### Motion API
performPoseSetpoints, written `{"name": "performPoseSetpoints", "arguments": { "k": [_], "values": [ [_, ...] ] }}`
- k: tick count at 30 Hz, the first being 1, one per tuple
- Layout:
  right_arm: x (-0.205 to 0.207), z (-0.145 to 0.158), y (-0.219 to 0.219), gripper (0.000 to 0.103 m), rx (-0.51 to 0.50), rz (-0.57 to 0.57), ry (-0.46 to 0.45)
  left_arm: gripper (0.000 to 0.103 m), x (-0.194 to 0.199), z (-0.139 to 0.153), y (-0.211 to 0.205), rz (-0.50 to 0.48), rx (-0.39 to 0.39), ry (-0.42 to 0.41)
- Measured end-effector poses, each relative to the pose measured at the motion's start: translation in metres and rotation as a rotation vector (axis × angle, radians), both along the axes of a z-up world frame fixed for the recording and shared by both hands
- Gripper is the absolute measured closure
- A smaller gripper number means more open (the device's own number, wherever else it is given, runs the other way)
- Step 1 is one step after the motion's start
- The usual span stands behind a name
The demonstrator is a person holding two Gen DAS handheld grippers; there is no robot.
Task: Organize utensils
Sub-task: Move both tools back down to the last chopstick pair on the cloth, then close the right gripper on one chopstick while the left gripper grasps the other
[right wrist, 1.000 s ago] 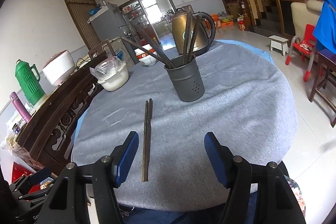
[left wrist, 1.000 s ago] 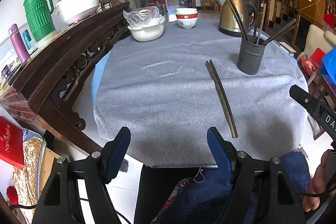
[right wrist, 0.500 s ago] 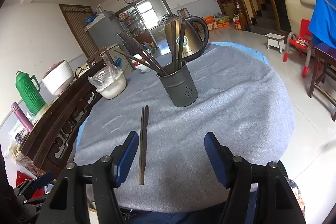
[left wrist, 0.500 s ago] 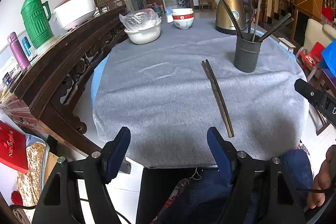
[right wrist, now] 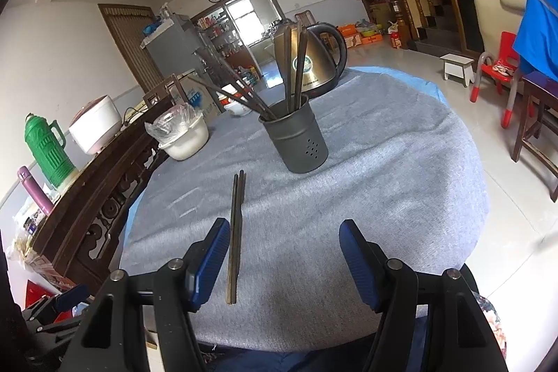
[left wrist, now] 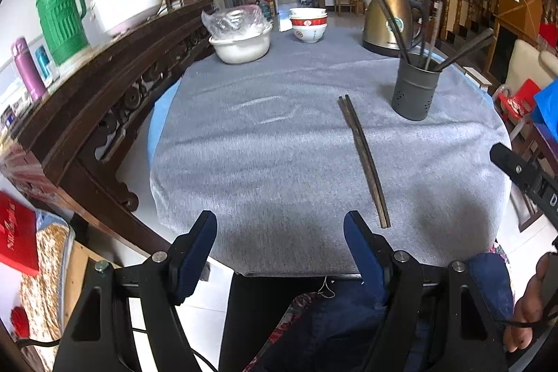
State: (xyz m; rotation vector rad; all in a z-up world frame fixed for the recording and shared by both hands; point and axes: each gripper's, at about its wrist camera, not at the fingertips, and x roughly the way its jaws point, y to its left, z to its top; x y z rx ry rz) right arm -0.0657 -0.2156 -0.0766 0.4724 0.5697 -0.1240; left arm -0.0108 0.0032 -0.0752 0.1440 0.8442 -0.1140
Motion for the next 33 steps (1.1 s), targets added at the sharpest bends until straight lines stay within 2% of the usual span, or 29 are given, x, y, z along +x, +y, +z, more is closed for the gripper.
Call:
{"name": "performPoseSetpoints", "arguments": {
  "k": [4,5,15,18,27,33],
  "values": [
    [0.018,-0.008,0.009,0.056,-0.040,0.054,0.057,0.027,0.008,-0.009,0.010,0.036,-0.023,0.037],
    [0.024,-0.012,0.010,0.064,-0.039,0.069,0.078,0.027,0.009,-0.011,0.012,0.044,-0.028,0.045],
    [0.093,-0.053,0.044,0.065,0.030,0.264,0.261,0.027,0.013,-0.020,0.035,0.102,-0.066,0.077],
    [0.103,-0.062,0.053,0.072,0.017,0.282,0.287,0.027,0.013,-0.020,0.037,0.103,-0.069,0.077],
    [0.121,-0.079,0.063,0.077,-0.015,0.299,0.348,0.027,0.015,-0.022,0.037,0.101,-0.073,0.084],
    [0.131,-0.079,0.066,0.079,-0.037,0.284,0.356,0.027,0.014,-0.022,0.037,0.104,-0.075,0.079]
  ]
}}
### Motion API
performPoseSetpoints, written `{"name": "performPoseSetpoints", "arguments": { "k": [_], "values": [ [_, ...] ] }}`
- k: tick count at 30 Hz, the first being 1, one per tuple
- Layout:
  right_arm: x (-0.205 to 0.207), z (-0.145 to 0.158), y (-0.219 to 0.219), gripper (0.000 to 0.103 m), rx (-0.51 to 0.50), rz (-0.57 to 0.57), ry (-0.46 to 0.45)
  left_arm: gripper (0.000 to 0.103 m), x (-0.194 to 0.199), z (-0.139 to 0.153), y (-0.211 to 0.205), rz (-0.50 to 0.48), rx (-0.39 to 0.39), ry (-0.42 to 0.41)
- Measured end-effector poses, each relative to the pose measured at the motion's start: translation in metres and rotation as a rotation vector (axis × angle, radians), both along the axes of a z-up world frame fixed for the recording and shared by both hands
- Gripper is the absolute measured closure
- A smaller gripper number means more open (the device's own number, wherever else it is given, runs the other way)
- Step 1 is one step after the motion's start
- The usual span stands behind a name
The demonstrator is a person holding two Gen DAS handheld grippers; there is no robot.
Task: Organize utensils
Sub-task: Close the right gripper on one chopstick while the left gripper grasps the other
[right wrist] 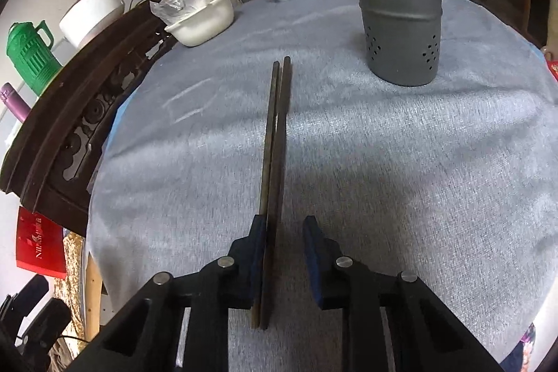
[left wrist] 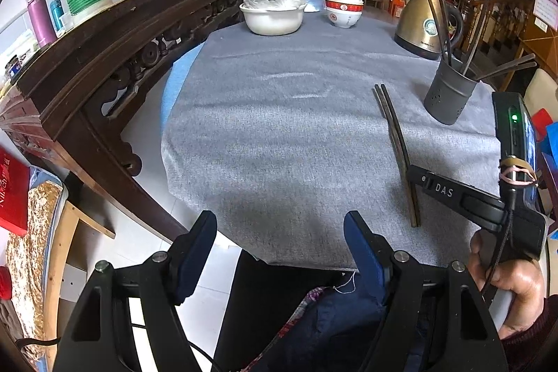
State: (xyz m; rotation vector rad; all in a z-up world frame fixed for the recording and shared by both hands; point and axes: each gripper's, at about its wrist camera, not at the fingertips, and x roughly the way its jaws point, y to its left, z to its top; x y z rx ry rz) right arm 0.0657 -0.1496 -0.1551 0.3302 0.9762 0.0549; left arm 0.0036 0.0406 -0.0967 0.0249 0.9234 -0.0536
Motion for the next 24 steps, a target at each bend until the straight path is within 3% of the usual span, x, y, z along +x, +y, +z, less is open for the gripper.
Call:
{"name": "performPoseSetpoints", "arguments": {
  "k": [7,10,24],
  "values": [
    [0.012,0.001,0.005,0.080,-0.045,-0.011,0.017,0.027,0.001,0.001,0.001,0.001,0.001,-0.002],
    [0.013,-0.001,0.004,0.094,-0.085,-0.020,0.024,0.027,0.001,0.001,0.002,0.006,-0.001,-0.004],
    [-0.023,-0.002,-0.037,0.095,0.062,-0.131,0.054,0.027,0.010,0.003,0.002,-0.020,-0.053,0.013]
  ]
}}
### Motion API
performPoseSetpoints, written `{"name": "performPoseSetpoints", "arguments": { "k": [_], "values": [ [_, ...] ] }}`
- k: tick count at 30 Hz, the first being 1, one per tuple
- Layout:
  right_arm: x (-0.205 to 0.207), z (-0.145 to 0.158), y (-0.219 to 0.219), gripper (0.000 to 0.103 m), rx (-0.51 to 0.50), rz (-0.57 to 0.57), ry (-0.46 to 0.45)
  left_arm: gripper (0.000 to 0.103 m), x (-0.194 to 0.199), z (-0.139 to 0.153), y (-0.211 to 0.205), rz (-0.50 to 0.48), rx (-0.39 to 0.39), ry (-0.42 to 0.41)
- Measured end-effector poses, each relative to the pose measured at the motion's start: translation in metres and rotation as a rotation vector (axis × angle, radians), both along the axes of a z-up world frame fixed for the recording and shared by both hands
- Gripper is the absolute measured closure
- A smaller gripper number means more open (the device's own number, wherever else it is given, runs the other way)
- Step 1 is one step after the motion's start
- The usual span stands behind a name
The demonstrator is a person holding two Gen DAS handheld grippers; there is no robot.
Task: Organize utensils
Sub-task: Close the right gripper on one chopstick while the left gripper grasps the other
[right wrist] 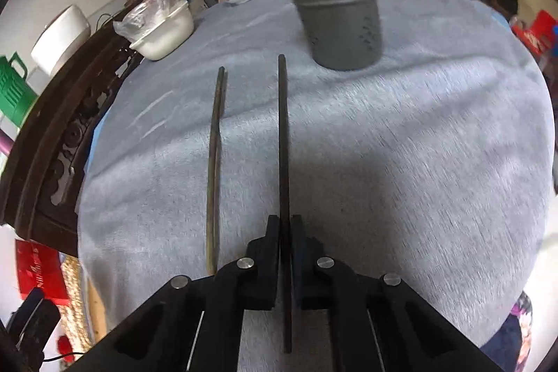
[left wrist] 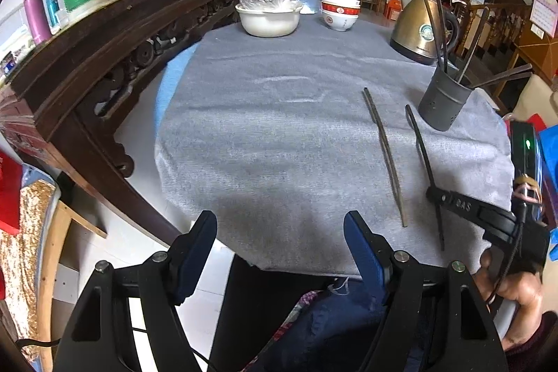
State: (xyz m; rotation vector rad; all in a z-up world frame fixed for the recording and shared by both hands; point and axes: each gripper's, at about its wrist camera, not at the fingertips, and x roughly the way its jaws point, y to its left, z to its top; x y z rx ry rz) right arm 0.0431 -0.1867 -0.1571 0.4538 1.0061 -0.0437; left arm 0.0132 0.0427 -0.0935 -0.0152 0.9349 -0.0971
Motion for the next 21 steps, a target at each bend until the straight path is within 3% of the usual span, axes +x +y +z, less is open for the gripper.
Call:
{"name": "performPoseSetpoints", "arguments": {
  "k": [5,10,16,19,21],
  "values": [
    [-0.004,0.001,-0.009,0.094,0.032,0.017,0.012,0.027,0.022,-0.001,-0.004,-0.017,-0.048,0.026],
    [-0.003,0.019,-0.023,0.092,0.008,0.027,-0.070,0.027,0.049,-0.002,-0.012,-0.052,-0.084,0.053],
    [0.024,0.034,-0.021,0.087,-0.058,0.063,-0.142,0.027,0.088,-0.005,-0.017,-0.069,-0.097,0.062],
    [0.043,0.032,-0.020,0.078,-0.084,0.067,-0.149,0.027,0.108,-0.007,-0.019,-0.071,-0.101,0.073],
    [0.058,0.030,-0.019,0.066,-0.088,0.063,-0.148,0.027,0.120,-0.008,-0.020,-0.072,-0.102,0.077]
  ]
}}
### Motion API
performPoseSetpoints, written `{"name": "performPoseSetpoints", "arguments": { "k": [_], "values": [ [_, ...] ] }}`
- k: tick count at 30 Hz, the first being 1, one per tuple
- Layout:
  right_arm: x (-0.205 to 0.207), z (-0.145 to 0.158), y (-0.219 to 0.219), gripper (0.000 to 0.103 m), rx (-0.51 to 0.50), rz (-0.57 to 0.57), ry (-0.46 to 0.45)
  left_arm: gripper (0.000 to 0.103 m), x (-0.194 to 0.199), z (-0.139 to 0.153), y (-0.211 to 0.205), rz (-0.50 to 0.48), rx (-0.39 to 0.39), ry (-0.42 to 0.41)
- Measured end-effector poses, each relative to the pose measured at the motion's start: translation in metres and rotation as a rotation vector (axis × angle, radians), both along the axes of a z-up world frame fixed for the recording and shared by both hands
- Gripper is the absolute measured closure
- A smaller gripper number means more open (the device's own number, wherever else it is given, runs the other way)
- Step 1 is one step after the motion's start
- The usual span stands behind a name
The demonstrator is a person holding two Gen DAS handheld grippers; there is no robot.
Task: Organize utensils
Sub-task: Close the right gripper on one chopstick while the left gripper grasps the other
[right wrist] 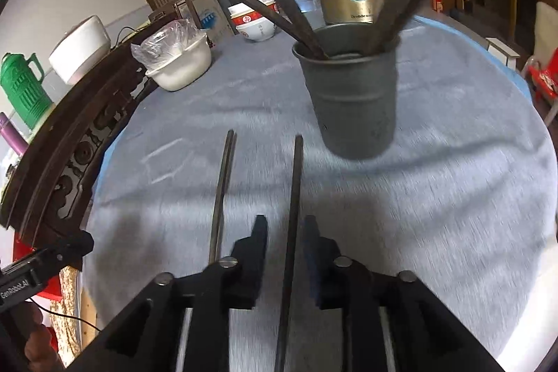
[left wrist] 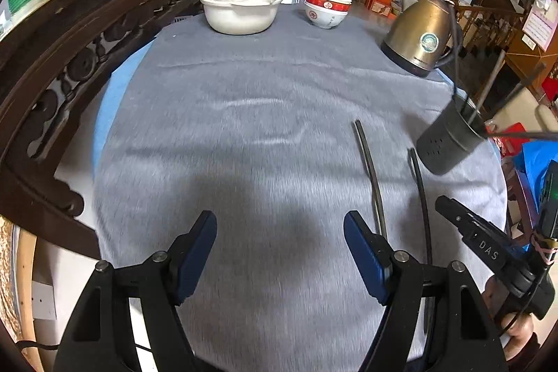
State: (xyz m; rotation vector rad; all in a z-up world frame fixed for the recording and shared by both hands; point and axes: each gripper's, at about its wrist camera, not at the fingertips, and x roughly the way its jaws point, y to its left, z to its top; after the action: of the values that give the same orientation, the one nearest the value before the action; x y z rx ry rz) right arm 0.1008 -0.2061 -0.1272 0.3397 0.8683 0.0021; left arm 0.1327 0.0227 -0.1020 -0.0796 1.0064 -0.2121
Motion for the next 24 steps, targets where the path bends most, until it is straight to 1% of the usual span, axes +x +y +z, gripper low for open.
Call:
{"name": "performPoseSetpoints", "arguments": {
  "k": [2,10,13,17,18,19,20,22,24],
  "values": [
    [0.012,-0.003,0.001,0.064,-0.010,-0.008,-0.001,0.027,0.013,-0.002,-0.003,-0.002,0.002,0.009],
    [0.049,-0.012,0.010,0.065,-0.112,-0.052,-0.001,0.027,0.056,-0.008,-0.013,-0.020,-0.001,0.044],
    [0.061,-0.018,0.014,0.066,-0.134,-0.074,0.032,0.027,0.070,-0.008,-0.018,-0.036,-0.007,0.061],
    [0.073,-0.027,0.017,0.073,-0.158,-0.088,0.087,0.027,0.085,-0.009,-0.025,-0.075,-0.031,0.103],
    [0.074,-0.027,0.019,0.079,-0.178,-0.093,0.078,0.027,0.090,-0.010,-0.027,-0.083,-0.036,0.115],
    [0.075,-0.028,0.019,0.082,-0.187,-0.092,0.081,0.027,0.095,-0.011,-0.030,-0.093,-0.043,0.129],
    [0.076,-0.027,0.018,0.088,-0.188,-0.092,0.079,0.027,0.098,-0.012,-0.032,-0.103,-0.048,0.143],
    [0.076,-0.027,0.015,0.096,-0.169,-0.086,0.076,0.027,0.109,-0.017,-0.039,-0.119,-0.060,0.181],
    [0.072,-0.026,0.010,0.096,-0.146,-0.083,0.064,0.027,0.117,-0.022,-0.045,-0.128,-0.082,0.216]
  ]
}}
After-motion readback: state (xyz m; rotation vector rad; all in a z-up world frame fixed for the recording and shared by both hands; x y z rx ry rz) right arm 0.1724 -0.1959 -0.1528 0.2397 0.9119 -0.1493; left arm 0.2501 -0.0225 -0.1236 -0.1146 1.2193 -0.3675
